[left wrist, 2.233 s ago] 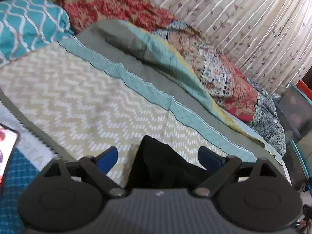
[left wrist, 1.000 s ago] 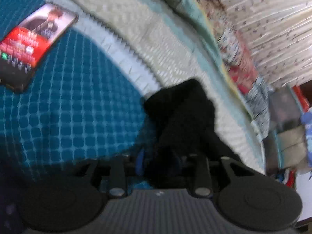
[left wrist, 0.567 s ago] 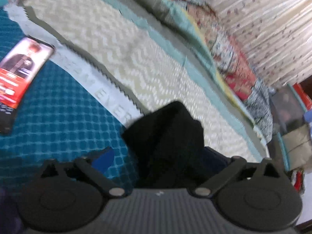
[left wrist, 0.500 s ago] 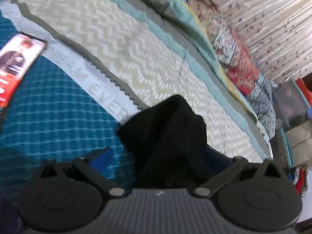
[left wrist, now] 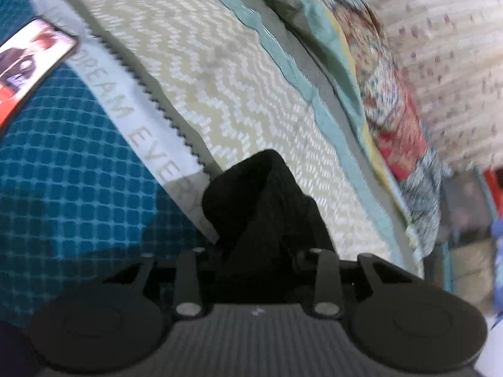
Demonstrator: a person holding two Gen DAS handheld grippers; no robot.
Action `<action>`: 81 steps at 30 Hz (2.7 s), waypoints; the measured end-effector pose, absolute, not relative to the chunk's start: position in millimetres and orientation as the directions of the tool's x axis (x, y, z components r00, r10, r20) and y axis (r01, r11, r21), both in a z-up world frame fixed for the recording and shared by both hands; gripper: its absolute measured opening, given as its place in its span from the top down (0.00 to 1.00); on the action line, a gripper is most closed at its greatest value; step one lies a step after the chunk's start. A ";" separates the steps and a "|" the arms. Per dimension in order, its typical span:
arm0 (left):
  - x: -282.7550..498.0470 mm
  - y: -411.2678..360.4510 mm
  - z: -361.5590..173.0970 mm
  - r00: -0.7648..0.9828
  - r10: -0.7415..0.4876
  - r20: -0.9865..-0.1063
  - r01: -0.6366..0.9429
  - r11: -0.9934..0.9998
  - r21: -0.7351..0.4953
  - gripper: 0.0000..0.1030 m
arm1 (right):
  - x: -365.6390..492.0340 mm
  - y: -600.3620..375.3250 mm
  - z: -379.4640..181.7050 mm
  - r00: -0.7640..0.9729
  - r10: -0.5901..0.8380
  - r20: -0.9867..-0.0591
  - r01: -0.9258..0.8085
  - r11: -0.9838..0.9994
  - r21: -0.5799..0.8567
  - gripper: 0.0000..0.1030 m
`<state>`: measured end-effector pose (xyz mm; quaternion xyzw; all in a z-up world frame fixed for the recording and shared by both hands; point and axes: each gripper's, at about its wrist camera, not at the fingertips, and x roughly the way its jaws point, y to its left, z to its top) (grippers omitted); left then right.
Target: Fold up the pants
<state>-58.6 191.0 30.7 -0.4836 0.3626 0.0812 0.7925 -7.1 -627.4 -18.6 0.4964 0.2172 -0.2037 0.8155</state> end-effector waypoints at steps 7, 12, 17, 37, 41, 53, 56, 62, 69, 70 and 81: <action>-56.7 205.7 33.7 0.725 -0.191 -0.661 -0.506 0.503 -0.700 0.75 | 23.4 -615.8 -9.8 0.771 -0.133 -0.622 0.590 0.517 0.621 0.58; -56.9 216.7 54.0 0.759 -0.150 -0.633 -0.482 0.525 -0.702 0.77 | 23.1 -591.9 27.3 0.845 -0.110 -0.524 0.473 0.614 0.632 0.81; -73.9 246.9 76.3 0.779 0.003 -0.627 -0.538 0.516 -0.666 0.77 | 33.1 -551.3 36.1 0.890 0.001 -0.456 0.340 0.664 0.666 0.77; -122.9 248.3 102.8 0.664 0.203 -0.719 -0.693 0.528 -0.491 0.41 | 35.3 -573.0 -41.2 0.932 0.045 -0.360 0.302 0.449 0.841 0.31; -100.7 207.4 111.4 0.749 0.046 -0.661 -0.530 0.641 -0.555 0.41 | 52.5 -556.4 -36.5 0.892 0.063 -0.447 0.329 0.588 0.739 0.72; -18.8 18.0 26.5 0.517 -0.415 -0.749 -0.170 0.808 -0.565 0.43 | 23.5 -453.8 69.0 0.931 0.188 -0.314 0.002 0.856 0.517 0.82; -22.4 8.8 21.3 0.508 -0.438 -0.742 -0.143 0.807 -0.574 0.42 | 19.9 -373.4 79.3 0.888 0.283 -0.362 -0.191 0.944 0.269 0.82; -41.6 30.0 18.6 0.523 -0.459 -0.718 -0.163 0.774 -0.612 0.42 | 22.2 -223.8 15.9 0.657 0.390 -0.645 -0.582 0.807 -0.105 0.54; -55.2 55.4 15.4 0.555 -0.493 -0.670 -0.164 0.725 -0.669 0.41 | 6.9 -216.6 41.4 0.664 0.439 -0.605 -0.624 0.771 -0.126 0.34; -54.9 55.2 15.8 0.561 -0.496 -0.663 -0.164 0.719 -0.676 0.41 | 2.2 -226.7 46.5 0.661 0.460 -0.593 -0.616 0.784 -0.079 0.34; -69.2 64.7 23.0 0.593 -0.491 -0.638 -0.141 0.716 -0.683 0.40 | 25.9 -230.2 -4.1 0.551 0.502 -0.666 -0.475 0.845 0.245 0.74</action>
